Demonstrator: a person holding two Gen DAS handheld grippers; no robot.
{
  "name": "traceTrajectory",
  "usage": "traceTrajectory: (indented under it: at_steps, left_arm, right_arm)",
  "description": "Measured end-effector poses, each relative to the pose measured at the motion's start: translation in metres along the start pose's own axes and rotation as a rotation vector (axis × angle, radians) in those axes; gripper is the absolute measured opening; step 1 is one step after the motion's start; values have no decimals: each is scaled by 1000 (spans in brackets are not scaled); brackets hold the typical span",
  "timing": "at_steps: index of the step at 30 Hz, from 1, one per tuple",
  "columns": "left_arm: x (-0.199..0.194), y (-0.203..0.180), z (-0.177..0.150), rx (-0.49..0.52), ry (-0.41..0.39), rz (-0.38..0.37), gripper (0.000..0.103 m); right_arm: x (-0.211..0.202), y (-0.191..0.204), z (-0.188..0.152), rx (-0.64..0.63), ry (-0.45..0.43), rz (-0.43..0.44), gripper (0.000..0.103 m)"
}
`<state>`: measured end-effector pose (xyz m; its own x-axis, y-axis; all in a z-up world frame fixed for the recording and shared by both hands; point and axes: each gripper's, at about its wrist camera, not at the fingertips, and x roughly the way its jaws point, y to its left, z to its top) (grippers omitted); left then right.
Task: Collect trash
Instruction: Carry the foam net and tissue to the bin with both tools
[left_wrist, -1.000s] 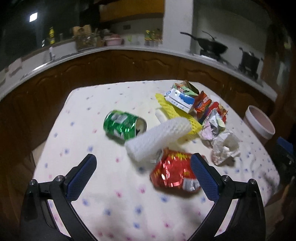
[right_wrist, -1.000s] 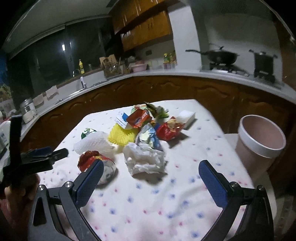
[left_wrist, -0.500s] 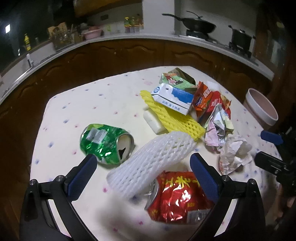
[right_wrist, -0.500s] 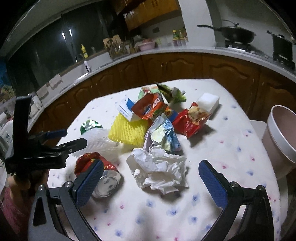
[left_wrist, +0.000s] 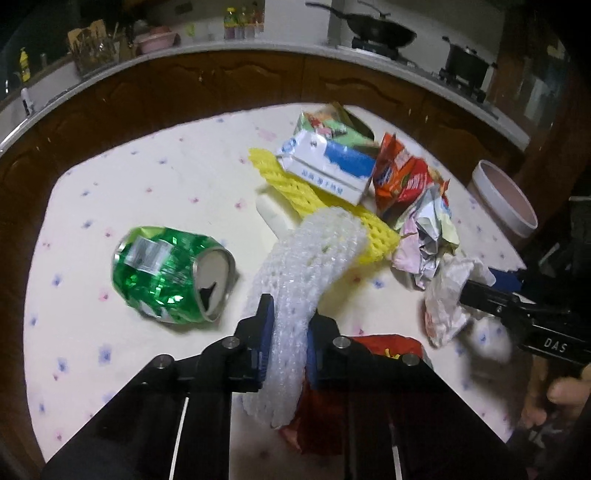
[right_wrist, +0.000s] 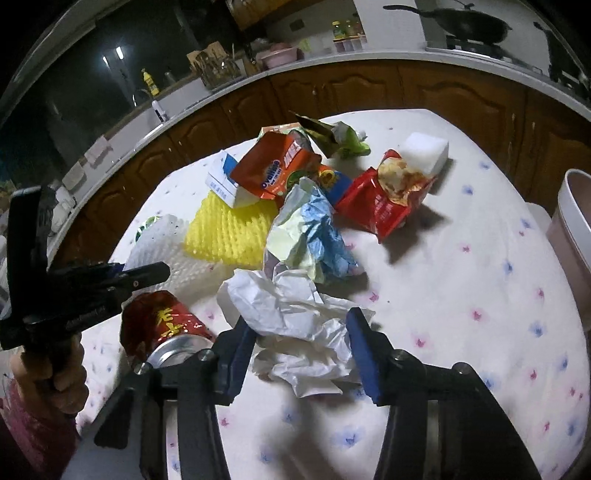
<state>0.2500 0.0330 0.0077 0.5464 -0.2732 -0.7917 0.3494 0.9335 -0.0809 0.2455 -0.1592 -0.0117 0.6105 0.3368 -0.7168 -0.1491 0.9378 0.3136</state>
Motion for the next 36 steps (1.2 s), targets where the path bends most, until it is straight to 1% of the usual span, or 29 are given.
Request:
traceTrajectory:
  at_steps: [2,8,11,13,19,23,26,32,36]
  left_arm:
    - [-13,1,-1,-9,-34,-2,11]
    - [-46,-3,7,-37,-107,-44,11]
    - [-58,-13,14,-37,-135,-93,11]
    - [-62,-25,21,-32,-146,-130,11]
    - [-58,-73,40,16,-153,-221,11]
    - [-48,-110,54,62,-139,-268,11]
    - [-36,-141,67,90,-121,-322,11]
    - [-14,-205,102,147,-90,-410,11]
    - [7,-247,132,174,-65,-471,11]
  right_arm:
    - [-8,-1,-2,5,-16,11,44]
    - [-40,-2,-3,9,-80,32,44]
    - [-58,-9,-2,23,-116,31,44]
    - [-71,-18,-1,33,-142,14,44]
    - [-106,-56,3,98,-211,-53,44]
    - [-133,-91,2,151,-255,-110,44]
    - [-152,-122,2,195,-290,-166,44]
    - [-182,-184,5,288,-346,-249,44]
    - [-195,-218,13,324,-373,-299,44]
